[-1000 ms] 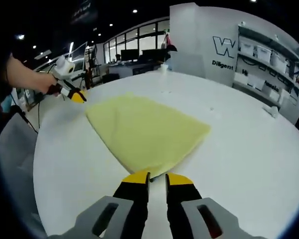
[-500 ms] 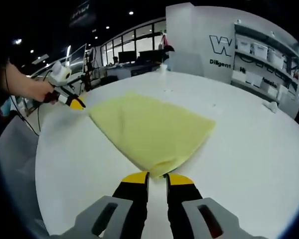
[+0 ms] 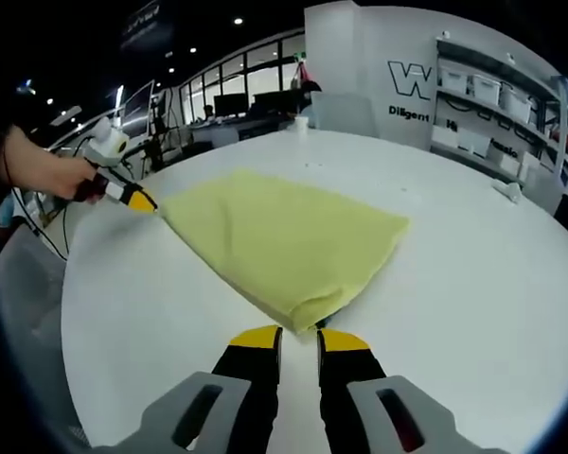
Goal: Fold the garment on the visible template until the final outline fits inside the template.
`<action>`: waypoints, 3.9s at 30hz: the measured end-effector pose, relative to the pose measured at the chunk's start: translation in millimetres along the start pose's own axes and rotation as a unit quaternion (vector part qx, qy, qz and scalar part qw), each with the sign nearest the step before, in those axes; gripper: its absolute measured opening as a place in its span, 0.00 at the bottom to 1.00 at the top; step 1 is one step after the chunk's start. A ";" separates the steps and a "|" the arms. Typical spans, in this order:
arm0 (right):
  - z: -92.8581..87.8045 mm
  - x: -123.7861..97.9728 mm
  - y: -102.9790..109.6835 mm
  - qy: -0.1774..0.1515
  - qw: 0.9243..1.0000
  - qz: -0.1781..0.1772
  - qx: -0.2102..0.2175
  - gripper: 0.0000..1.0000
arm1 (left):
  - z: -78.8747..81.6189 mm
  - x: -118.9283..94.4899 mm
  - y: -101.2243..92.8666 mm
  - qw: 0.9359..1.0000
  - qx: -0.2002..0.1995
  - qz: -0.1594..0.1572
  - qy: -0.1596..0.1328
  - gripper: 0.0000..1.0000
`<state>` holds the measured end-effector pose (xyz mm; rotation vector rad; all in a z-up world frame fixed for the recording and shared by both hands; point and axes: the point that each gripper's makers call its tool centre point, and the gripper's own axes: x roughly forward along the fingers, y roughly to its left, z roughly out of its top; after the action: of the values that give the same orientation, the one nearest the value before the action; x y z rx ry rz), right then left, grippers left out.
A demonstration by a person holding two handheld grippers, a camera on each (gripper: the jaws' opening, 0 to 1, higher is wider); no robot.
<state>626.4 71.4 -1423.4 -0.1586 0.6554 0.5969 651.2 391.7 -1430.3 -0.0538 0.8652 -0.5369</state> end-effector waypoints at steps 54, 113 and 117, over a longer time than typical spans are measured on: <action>-12.6 -3.1 -18.5 0.016 1.000 0.011 -0.007 0.00 | -1.9 -5.9 21.1 0.999 0.037 0.003 0.010 0.00; -74.2 -58.5 42.2 0.048 0.998 0.046 0.011 0.00 | -81.7 -49.5 -21.8 0.998 0.034 -0.035 0.048 0.00; -75.8 -60.3 45.3 0.049 0.998 0.047 0.011 0.00 | -83.8 -51.3 -22.0 0.998 0.033 -0.035 0.048 0.00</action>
<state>522.7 55.9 -1444.1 -0.1376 0.7679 0.6747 553.1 410.8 -1443.2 0.0021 0.9413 -0.6370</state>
